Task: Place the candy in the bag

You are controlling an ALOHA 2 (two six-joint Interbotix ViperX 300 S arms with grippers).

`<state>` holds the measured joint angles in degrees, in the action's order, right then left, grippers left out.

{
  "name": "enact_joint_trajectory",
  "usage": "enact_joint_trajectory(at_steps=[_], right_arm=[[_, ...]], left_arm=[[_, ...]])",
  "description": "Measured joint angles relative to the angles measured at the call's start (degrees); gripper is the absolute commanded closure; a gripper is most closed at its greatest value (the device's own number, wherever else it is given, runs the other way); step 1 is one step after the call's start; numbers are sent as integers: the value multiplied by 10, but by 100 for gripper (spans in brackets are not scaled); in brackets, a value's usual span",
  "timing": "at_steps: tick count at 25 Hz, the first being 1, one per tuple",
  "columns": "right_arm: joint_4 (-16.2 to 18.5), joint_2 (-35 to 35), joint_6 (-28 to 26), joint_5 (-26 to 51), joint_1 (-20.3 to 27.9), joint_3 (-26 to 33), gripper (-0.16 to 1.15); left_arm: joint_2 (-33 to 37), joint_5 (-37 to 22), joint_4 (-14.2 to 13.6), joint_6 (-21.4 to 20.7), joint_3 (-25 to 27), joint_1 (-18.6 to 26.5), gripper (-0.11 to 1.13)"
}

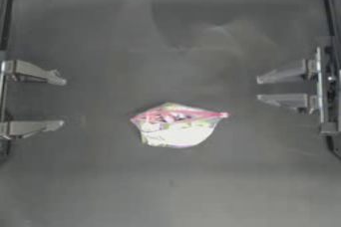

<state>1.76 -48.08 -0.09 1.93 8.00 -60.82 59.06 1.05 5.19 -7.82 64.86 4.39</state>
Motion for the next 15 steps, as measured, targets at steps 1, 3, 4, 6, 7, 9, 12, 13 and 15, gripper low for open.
enact_joint_trajectory(at_steps=[1,3,4,6,7,9,12,13,15], right_arm=[[0,-4,0,-1,0,-1,25],[-1,-10,-1,-1,0,-4,25],[-1,-13,-1,0,0,-5,25],[-1,-18,-1,0,0,-8,25],[-1,-19,-1,-1,0,-8,25],[-1,-22,-1,-1,0,-10,25],[-1,-25,-2,0,0,-10,25],[-1,-26,-2,-1,0,-9,25],[-2,-29,-2,-1,0,-11,25]], left_arm=[[3,0,-1,0,2,0,1],[11,0,-1,1,6,0,1],[14,0,-1,1,9,2,1],[19,-1,0,0,11,4,1],[24,0,0,1,13,4,1],[30,-1,-1,1,14,5,1],[45,0,-1,0,18,7,1],[49,0,-1,1,21,8,1],[57,0,-1,0,24,8,1]])
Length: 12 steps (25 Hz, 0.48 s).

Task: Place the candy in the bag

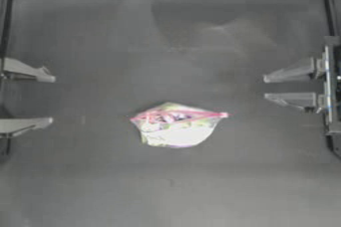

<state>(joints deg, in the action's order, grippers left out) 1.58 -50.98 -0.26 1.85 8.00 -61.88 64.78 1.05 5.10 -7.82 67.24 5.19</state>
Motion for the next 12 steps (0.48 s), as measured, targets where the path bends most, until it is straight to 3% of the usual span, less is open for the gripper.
enact_joint_trajectory(at_steps=[12], right_arm=[[-7,-42,0,-12,1,-16,25]], left_arm=[[16,-6,1,0,5,9,1]])
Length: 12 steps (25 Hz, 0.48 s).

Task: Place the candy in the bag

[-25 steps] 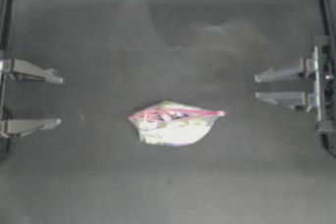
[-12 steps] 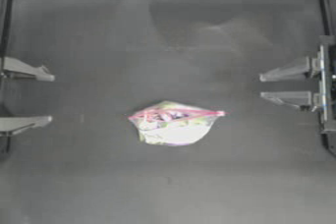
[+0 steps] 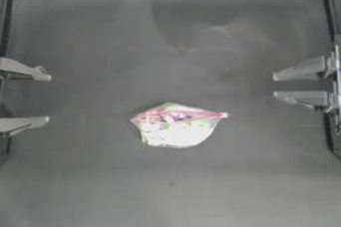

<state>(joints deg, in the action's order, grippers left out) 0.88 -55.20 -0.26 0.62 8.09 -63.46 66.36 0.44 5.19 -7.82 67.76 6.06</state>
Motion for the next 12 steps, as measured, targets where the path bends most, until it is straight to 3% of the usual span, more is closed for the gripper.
enact_joint_trajectory(at_steps=[12], right_arm=[[0,-11,0,-2,0,-4,25]], left_arm=[[25,-15,-1,0,0,10,1]])
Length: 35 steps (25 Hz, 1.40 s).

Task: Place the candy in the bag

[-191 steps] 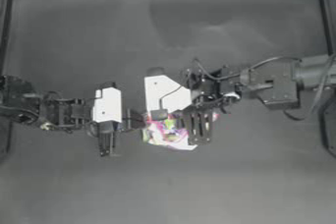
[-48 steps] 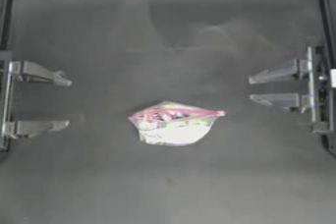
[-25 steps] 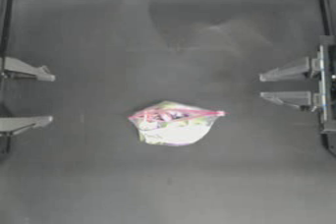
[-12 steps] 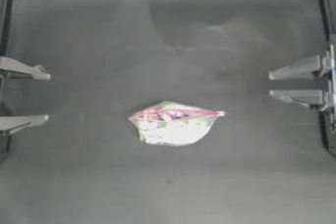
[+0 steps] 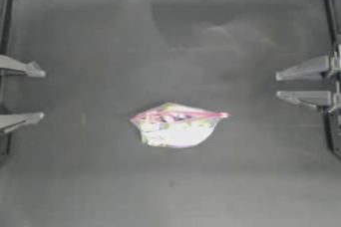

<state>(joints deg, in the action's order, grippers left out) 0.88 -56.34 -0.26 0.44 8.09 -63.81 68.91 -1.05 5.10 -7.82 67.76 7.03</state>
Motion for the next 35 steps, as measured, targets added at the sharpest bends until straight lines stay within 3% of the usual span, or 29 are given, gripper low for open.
enact_joint_trajectory(at_steps=[35], right_arm=[[0,-63,0,8,11,-15,25]], left_arm=[[43,-11,1,1,10,22,1]])
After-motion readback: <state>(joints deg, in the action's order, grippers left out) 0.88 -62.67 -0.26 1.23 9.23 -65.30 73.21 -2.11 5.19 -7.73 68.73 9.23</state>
